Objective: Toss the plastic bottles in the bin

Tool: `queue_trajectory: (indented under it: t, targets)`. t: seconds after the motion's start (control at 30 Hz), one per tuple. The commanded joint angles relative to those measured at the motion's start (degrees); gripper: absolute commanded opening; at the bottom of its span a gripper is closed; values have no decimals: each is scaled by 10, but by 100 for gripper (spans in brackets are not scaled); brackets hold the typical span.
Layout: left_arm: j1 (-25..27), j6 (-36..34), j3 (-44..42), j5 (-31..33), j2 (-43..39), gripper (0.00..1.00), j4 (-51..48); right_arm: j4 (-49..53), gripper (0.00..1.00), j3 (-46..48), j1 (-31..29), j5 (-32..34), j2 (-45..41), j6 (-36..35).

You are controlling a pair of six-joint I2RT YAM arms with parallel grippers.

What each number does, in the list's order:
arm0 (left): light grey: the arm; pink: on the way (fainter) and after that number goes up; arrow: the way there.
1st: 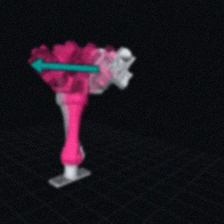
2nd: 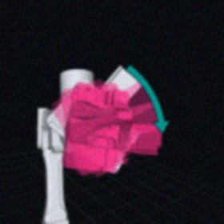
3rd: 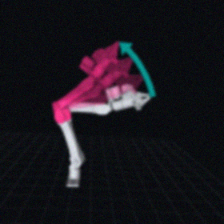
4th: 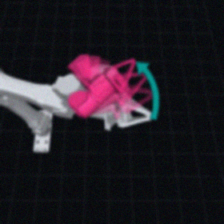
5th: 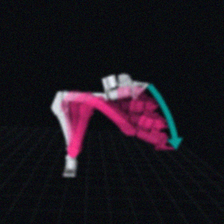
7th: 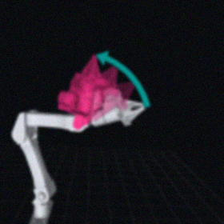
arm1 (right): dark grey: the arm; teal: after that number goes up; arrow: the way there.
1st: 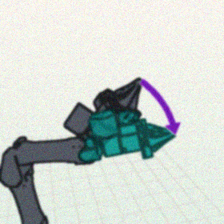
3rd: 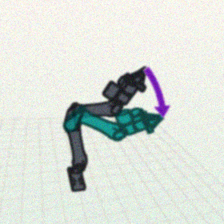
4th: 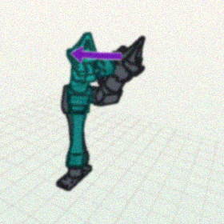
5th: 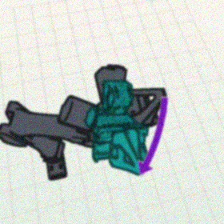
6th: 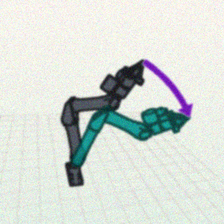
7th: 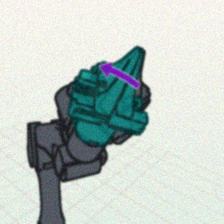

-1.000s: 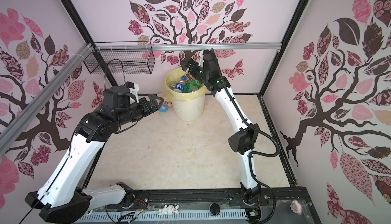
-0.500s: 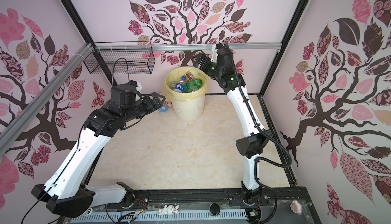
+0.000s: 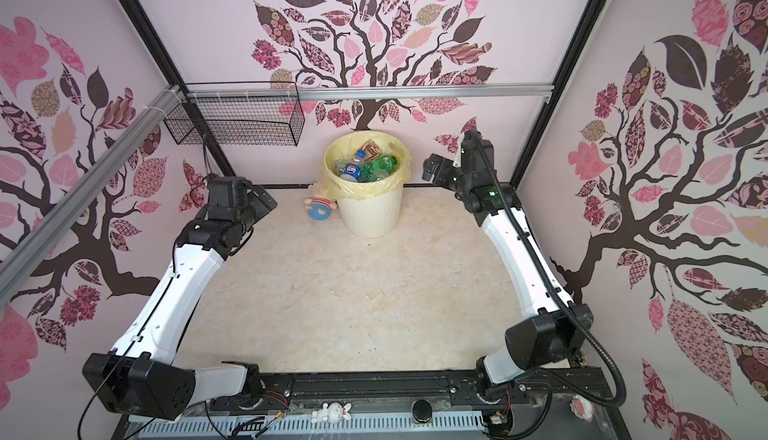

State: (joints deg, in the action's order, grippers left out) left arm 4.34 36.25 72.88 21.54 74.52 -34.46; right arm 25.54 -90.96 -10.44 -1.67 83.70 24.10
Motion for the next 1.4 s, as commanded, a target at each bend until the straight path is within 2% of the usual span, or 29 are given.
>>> queue_trajectory:
  t: [0.0,0.07,0.17,0.27,0.33,0.43,0.53,0.77,0.83,1.0,1.07,1.27,1.37]
  targets:
    - [-26,-107,-102,89,-8,97,88,-50,100,86,26,57,-49,-20]
    - [-40,-156,-160,112,-8,97,135,-61,100,145,34,90,-68,-29]
    - [-45,-214,-249,100,-9,97,251,-82,100,219,36,128,-85,-54]
    - [-55,-206,-299,90,12,97,337,-98,100,282,37,180,-95,-65]
    - [-55,-229,-322,65,40,97,397,-122,99,329,37,213,-102,-75]
    - [-61,-245,-344,76,80,97,461,-183,100,406,39,251,-115,-92]
    - [-85,-233,-372,36,90,97,508,-256,100,479,40,286,-131,-117]
    - [-108,-235,-383,3,108,97,536,-471,100,643,40,356,-142,-168]
    - [-108,-235,-383,-9,109,97,542,-533,100,672,40,355,-132,-159]
    - [-108,-234,-387,-87,121,97,573,-666,99,708,39,328,-59,-141]
    - [-107,-245,-383,-99,130,97,581,-612,99,676,40,327,-43,-136]
    - [-105,-254,-351,-108,158,97,558,-767,100,713,39,328,-28,-157]
    - [-105,-259,-349,-121,161,97,556,-778,100,719,40,320,-31,-159]
